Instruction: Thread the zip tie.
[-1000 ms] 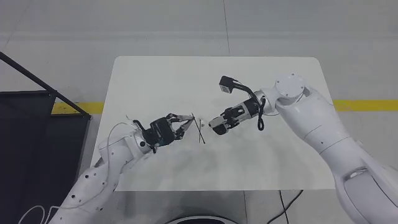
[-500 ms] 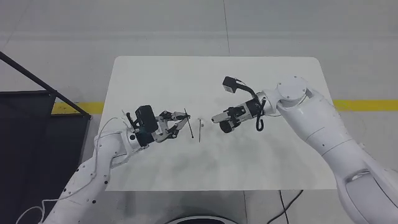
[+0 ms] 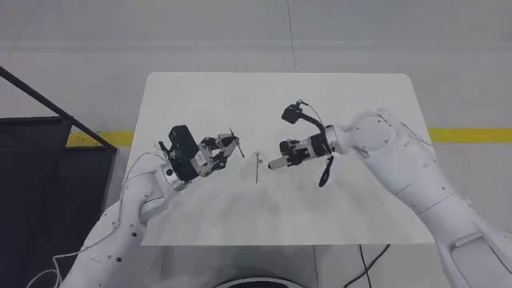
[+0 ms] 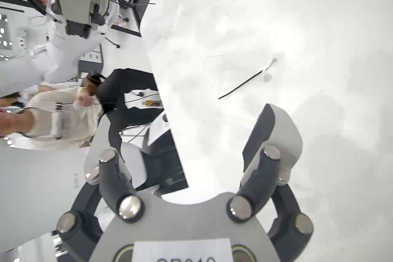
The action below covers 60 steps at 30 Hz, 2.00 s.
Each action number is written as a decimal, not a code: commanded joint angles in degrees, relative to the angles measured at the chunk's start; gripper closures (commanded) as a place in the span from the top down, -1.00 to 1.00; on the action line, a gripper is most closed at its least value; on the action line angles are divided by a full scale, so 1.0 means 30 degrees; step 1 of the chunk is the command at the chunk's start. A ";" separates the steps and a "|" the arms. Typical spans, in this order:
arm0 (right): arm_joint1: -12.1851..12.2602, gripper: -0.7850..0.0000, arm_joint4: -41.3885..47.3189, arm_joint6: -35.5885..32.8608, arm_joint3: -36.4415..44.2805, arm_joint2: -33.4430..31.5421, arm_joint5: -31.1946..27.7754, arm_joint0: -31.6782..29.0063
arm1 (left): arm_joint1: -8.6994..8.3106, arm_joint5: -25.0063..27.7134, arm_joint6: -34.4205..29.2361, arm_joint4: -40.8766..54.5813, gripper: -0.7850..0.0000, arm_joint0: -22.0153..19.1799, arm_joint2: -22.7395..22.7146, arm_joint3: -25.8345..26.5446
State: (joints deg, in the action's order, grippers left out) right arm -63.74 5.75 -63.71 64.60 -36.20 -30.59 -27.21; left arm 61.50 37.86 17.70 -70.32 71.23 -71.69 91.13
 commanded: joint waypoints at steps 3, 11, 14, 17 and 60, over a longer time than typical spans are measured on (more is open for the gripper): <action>0.0342 1.00 -0.1106 0.1797 0.1033 -0.0719 0.2555 -0.0798 | 0.0017 -0.0230 -0.0805 0.0434 -1.00 0.0080 -0.0031 0.0234; 0.0342 1.00 -0.1106 0.1797 0.1033 -0.0719 0.2555 -0.0798 | 0.0017 -0.0230 -0.0805 0.0434 -1.00 0.0080 -0.0031 0.0234; 0.0336 1.00 -0.1176 0.2074 0.1311 -0.0752 0.2134 -0.0890 | 0.0021 -0.0315 -0.0847 0.0448 -1.00 0.0104 -0.0033 0.0241; 0.0452 1.00 -0.3053 0.3735 0.1561 -0.1106 -0.1497 -0.1245 | 0.0089 -0.1002 -0.1348 0.1167 -1.00 0.0258 -0.0036 0.0363; -0.0896 0.09 -1.8518 1.8503 0.1214 -0.1298 -0.8227 -0.2529 | 0.0410 0.0063 -0.3504 0.3645 -1.00 0.0254 0.0731 0.1023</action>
State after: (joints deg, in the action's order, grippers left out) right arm -66.34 -49.52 -8.53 68.42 -40.08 -54.88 -34.84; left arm 62.71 38.03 7.15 -59.34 72.02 -69.50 94.25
